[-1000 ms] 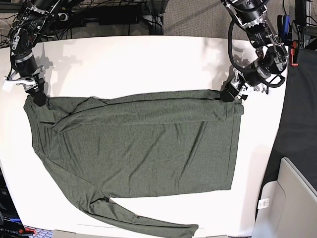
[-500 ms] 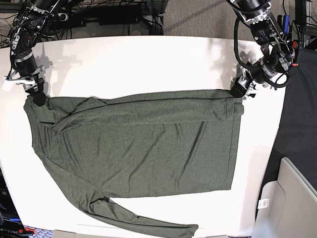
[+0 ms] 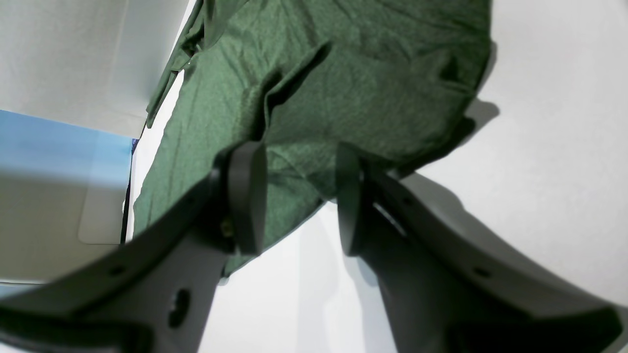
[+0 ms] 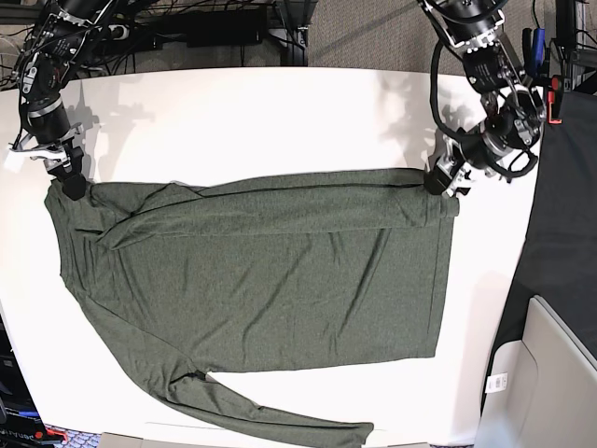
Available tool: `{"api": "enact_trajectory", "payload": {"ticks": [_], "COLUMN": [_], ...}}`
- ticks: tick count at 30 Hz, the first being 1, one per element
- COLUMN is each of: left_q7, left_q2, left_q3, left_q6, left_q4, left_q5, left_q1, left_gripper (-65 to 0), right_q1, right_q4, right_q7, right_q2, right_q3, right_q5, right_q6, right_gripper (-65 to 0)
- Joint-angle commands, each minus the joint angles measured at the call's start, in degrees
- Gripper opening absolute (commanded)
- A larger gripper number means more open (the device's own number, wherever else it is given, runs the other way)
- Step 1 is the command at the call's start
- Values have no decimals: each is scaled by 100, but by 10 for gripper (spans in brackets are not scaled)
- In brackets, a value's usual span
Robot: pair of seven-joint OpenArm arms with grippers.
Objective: Fold the T-shirt properly
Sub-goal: 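Hold the shirt edge with both grippers, adjusting the left grip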
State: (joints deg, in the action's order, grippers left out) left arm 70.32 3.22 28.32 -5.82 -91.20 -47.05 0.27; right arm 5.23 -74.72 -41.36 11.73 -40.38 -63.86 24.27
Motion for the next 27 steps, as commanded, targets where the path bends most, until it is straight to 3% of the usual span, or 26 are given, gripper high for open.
{"api": "enact_trajectory", "payload": {"ticks": [1,11,13,19,27], "left_q7": [-4,-21,-21,31,146], "left_q2": [51,51,51,51,60], "left_q3": [4,-5,-5,-5,4], "left_q6": [15,68,103,692,692], "left_q4": [-1,386,447,430,-247], "left_q5": [-38,-38,-38,-38,-38], "left_q1": [-120,-216,-225,-216,3], "left_gripper": [-427,-444,-484,-646,-648], "right_q1": [0,79,79,79,52], "right_q4": [-49,-49,-49,-49,-23], "right_q7": [-9,-9,-9,-9,-9], "right_q2": [71,71,71,71,89], "right_q3": [-19,-19,-19,-19,-19], "right_q5": [-54,-221,-221,-221,-221], "right_q6": [-23,-23,-23,-23,-23], "right_gripper": [-409,-409,-409,-409,-410]}}
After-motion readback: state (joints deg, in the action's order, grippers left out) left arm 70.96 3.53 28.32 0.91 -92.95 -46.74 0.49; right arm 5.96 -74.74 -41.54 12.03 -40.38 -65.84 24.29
